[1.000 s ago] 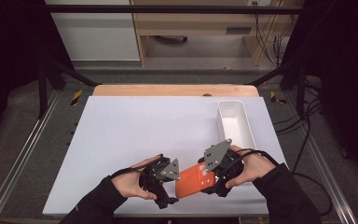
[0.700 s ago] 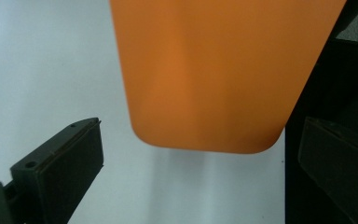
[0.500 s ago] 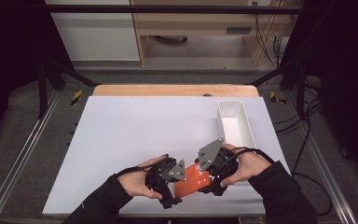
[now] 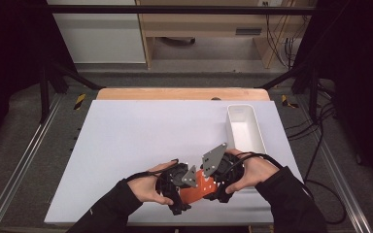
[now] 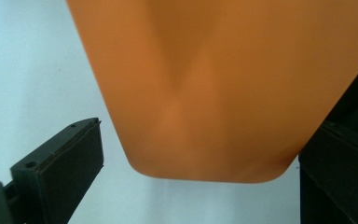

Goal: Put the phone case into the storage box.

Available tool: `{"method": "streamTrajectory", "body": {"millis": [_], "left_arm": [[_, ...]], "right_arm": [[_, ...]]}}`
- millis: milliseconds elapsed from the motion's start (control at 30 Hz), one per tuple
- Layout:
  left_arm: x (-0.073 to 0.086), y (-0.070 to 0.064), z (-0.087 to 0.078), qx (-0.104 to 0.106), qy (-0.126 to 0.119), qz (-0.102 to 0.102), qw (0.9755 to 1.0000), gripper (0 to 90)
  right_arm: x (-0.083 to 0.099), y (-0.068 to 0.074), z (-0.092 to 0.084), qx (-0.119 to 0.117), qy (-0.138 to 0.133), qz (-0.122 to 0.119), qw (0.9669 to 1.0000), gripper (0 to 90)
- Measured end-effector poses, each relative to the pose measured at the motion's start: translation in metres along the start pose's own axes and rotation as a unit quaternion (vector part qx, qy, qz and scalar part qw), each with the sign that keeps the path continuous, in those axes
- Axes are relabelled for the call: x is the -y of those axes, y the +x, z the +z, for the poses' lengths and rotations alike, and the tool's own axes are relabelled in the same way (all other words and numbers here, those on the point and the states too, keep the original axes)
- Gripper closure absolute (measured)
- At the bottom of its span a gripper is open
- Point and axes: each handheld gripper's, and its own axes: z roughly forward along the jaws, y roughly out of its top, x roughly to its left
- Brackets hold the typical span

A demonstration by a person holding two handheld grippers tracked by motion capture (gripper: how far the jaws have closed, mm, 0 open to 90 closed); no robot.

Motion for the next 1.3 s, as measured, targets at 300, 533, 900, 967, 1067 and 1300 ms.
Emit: {"method": "streamTrajectory", "body": {"millis": [300, 533, 900, 967, 1067, 1300], "left_arm": [[-0.008, -0.002, 0.003, 0.000, 0.007, 0.009, 0.9999, 1.6], [-0.012, -0.002, 0.004, -0.005, 0.022, 0.017, 0.9996, 3.6], [-0.016, -0.002, 0.008, 0.000, 0.033, 0.019, 0.9993, 7.5], [-0.017, -0.002, 0.009, 0.000, 0.034, 0.022, 0.9992, 8.7], [-0.018, -0.003, 0.009, 0.002, 0.033, 0.024, 0.9992, 10.1], [-0.017, -0.003, 0.007, 0.004, 0.027, 0.021, 0.9994, 13.9]], "right_arm": [[-0.002, 0.000, 0.001, 0.000, 0.003, 0.001, 1.0000, 16.1], [-0.002, 0.000, 0.002, -0.001, 0.005, -0.001, 1.0000, 16.1], [-0.004, 0.001, 0.003, -0.001, 0.008, -0.007, 0.9999, 16.1], [-0.004, 0.001, 0.004, -0.001, 0.008, -0.008, 0.9999, 16.1], [-0.004, 0.001, 0.003, -0.002, 0.009, -0.010, 0.9999, 16.1], [-0.004, 0.002, 0.004, -0.002, 0.013, -0.015, 0.9998, 16.1]]}}
